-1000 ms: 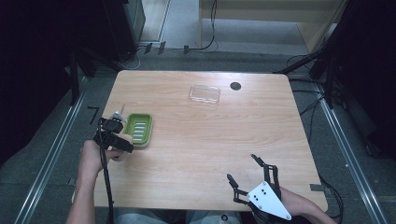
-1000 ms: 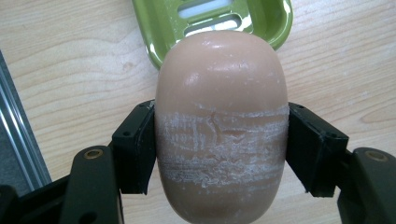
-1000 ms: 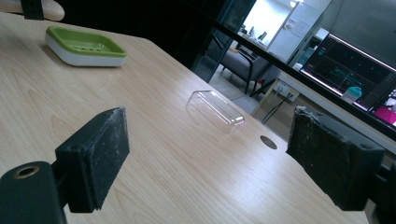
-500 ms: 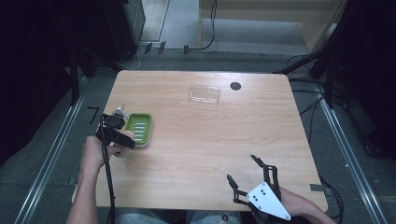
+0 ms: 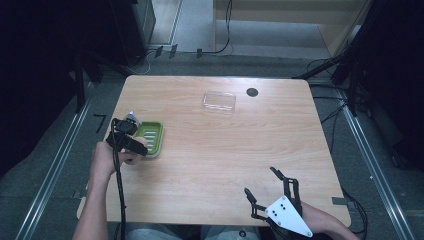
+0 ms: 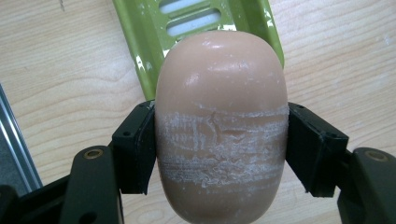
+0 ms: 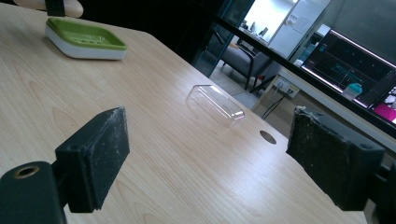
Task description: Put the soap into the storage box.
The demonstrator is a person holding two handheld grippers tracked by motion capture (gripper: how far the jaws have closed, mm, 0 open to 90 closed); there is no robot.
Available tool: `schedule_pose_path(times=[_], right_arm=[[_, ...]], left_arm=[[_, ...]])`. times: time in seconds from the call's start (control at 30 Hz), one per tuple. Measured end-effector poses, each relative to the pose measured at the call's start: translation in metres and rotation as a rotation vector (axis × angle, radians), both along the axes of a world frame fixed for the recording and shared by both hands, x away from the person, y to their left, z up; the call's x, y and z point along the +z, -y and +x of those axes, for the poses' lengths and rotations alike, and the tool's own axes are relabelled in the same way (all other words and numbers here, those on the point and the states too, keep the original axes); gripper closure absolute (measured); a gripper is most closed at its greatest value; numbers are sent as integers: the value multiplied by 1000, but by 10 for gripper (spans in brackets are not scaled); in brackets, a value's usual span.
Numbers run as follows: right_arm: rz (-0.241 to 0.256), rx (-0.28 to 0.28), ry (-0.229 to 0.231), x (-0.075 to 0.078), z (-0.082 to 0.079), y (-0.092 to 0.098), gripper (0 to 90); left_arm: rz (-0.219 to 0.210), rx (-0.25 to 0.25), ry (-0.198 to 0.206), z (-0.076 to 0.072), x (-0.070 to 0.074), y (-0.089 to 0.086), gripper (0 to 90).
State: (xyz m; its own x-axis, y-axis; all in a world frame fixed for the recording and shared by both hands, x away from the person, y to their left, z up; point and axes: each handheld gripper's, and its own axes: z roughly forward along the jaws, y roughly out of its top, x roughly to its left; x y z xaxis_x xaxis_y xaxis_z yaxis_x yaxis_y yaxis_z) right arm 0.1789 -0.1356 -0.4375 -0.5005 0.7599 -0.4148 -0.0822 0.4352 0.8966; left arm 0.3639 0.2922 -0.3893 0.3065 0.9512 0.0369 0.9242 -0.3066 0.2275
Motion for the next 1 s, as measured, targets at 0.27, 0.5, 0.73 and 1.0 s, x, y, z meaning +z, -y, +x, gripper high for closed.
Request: schedule_pose_path(times=[0.27,0.5,0.73,1.0], right_arm=[[-7,-6,-2,0,-2,1,132],[-12,-16,-3,-1,-3,4,131],[-17,-23,-4,-1,-5,7,132],[-18,-40,-3,-1,-7,11,132]], left_arm=[[-14,8,20,8,3,0,339],[-14,6,25,14,2,4,339],[-17,4,31,20,2,7,339],[-13,16,31,29,-3,9,338]])
